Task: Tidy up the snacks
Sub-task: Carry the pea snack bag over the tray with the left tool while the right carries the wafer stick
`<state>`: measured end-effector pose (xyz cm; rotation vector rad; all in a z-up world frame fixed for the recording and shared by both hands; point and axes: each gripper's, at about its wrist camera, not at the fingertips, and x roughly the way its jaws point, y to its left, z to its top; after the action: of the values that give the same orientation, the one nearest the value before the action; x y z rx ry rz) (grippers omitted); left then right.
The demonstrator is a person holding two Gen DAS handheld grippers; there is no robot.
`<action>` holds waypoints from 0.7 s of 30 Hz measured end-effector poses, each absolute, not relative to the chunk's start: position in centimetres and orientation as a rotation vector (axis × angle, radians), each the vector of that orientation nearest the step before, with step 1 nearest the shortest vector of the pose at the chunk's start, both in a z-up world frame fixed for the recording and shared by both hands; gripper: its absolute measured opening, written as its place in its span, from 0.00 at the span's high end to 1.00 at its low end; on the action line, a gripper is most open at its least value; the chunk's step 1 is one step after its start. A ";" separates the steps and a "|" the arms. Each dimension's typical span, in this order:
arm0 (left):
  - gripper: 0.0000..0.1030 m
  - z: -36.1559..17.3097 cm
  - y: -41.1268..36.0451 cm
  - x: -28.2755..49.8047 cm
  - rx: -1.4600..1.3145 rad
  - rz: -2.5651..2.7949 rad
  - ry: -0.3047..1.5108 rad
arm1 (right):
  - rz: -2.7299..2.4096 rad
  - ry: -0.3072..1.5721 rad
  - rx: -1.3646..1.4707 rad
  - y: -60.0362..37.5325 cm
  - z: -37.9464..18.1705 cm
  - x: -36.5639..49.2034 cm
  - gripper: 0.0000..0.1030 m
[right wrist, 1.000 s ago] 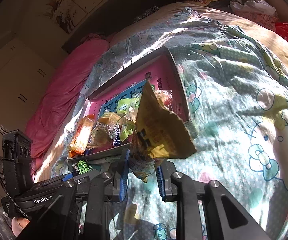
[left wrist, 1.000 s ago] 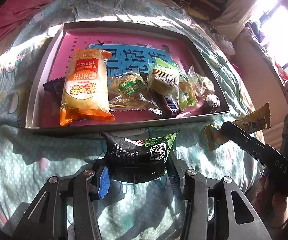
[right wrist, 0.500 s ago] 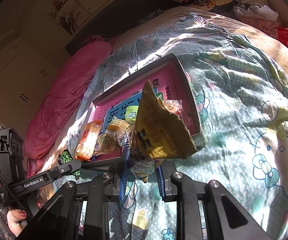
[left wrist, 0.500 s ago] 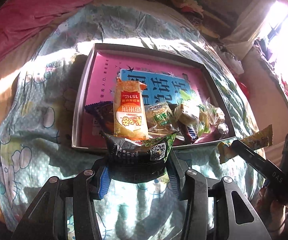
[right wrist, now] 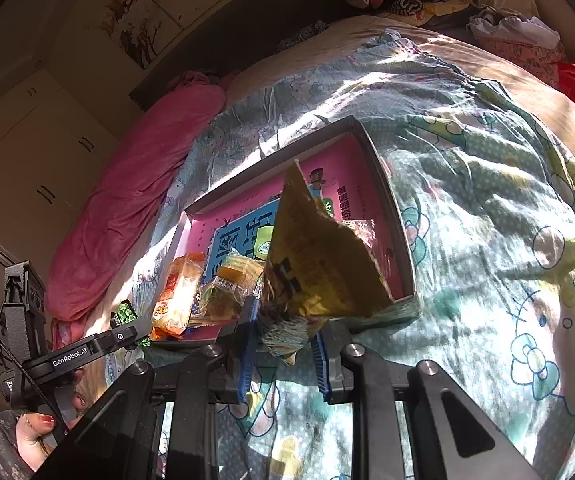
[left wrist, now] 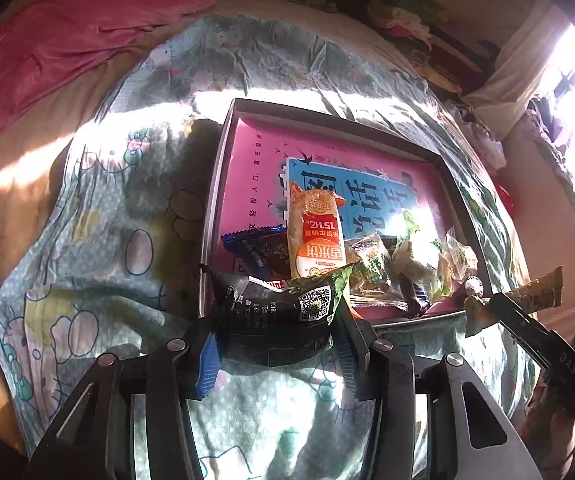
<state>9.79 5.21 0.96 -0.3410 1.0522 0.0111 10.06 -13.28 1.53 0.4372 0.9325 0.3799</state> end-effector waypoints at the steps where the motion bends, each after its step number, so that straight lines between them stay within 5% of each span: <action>1: 0.51 0.9 5.2 9.9 -0.340 0.011 1.052 | 0.379 0.935 0.435 -13.2 1.5 10.2 0.76; 21: 0.51 -0.1 5.0 12.2 -0.347 0.001 1.060 | 0.377 0.954 0.355 -11.4 1.3 11.8 0.76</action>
<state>12.22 4.97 -0.14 -0.3468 1.0599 0.0006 11.76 -11.44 1.30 0.3555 0.9540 0.3772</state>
